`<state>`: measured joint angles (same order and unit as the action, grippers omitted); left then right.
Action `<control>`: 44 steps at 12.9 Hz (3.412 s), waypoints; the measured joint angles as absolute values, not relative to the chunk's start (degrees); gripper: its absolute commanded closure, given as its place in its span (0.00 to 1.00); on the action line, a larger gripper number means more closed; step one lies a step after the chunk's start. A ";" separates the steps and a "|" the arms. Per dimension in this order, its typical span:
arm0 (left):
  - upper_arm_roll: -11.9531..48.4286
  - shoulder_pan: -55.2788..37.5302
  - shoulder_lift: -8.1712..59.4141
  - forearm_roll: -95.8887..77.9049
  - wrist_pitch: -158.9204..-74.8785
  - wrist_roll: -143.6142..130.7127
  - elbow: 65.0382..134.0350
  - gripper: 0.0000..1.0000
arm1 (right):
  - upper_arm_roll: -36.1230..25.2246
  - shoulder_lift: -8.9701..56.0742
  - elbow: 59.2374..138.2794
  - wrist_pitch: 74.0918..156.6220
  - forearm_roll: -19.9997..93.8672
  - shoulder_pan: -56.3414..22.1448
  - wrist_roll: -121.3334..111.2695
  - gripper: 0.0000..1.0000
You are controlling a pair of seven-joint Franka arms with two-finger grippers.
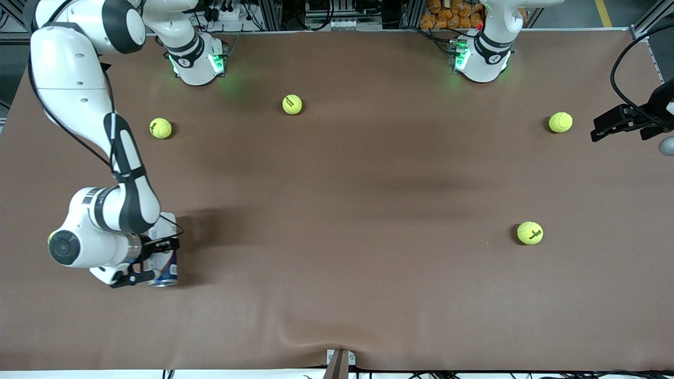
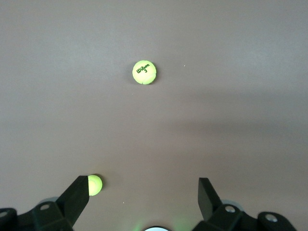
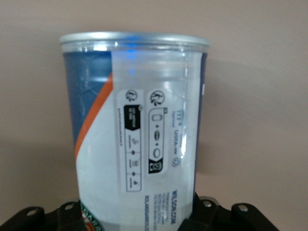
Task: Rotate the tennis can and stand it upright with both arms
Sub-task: 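Carry the can toward the table middle and lay it down, then open and withdraw the right gripper while the left gripper reaches in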
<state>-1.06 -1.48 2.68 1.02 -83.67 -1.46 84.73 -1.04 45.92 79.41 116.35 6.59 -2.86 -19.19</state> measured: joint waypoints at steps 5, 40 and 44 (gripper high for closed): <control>-1.11 -1.29 2.68 1.02 -83.62 -1.46 84.69 0.00 | 4.96 44.78 76.94 115.68 1.64 -17.19 -26.48 0.33; -1.67 4.83 22.11 -41.34 -84.22 10.66 86.13 0.00 | 6.40 23.03 75.39 97.52 -11.92 -14.07 -24.04 0.00; 0.05 4.44 22.69 -46.58 -89.44 11.54 90.48 0.00 | 6.35 16.60 75.46 90.59 -11.70 -9.65 -19.39 0.00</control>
